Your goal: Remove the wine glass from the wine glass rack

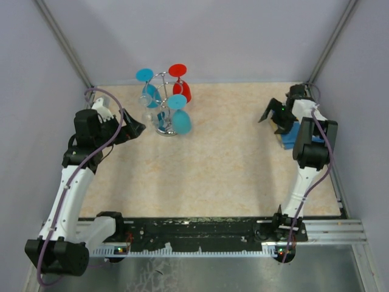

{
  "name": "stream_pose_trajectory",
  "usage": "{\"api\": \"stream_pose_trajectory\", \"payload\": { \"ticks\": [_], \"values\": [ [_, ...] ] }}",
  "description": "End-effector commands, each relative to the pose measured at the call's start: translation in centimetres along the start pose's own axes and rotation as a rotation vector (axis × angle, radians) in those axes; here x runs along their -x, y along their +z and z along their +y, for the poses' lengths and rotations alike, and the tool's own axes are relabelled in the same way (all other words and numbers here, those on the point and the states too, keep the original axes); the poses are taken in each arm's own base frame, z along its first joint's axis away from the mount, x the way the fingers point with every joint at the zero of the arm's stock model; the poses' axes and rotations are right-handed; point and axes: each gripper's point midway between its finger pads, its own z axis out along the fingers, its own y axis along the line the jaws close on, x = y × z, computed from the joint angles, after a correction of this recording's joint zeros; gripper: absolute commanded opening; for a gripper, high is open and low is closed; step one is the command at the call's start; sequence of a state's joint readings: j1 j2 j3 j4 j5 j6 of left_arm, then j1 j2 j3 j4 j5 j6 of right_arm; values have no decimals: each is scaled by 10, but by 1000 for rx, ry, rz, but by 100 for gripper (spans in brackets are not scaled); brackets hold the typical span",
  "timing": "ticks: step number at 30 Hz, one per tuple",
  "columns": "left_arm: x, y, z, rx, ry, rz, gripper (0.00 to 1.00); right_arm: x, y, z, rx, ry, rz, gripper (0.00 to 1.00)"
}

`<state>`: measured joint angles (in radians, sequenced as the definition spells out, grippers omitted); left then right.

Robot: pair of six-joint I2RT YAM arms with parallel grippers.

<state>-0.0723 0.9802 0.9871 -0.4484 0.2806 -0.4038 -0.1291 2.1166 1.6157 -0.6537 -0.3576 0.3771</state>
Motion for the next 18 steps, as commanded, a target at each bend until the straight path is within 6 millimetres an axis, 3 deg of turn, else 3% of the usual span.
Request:
{"api": "stream_pose_trajectory", "payload": {
  "ticks": [1, 2, 5, 7, 11, 13, 15, 18],
  "values": [
    [5, -3, -5, -19, 6, -17, 100, 24, -31, -34, -176, -24, -102, 99],
    [4, -3, -4, -12, 7, -17, 100, 25, -34, -25, -135, -34, -115, 99],
    [7, -3, -2, 3, 6, -31, 100, 30, -51, 29, -17, -137, -214, 99],
    [10, -3, -1, 11, 3, -38, 100, 26, -69, 79, 63, -237, -268, 99],
    [16, -4, 0, 28, 1, -56, 100, 0, -108, 188, 276, -421, -333, 99],
    [18, -5, -1, 33, 1, -63, 100, -14, -126, 231, 400, -454, -351, 99],
    [20, -8, -1, 34, 2, -71, 100, -23, -138, 260, 525, -423, -344, 91],
    [22, -10, -3, 34, 0, -76, 100, -31, -156, 292, 731, -354, -329, 68]
  ]
}}
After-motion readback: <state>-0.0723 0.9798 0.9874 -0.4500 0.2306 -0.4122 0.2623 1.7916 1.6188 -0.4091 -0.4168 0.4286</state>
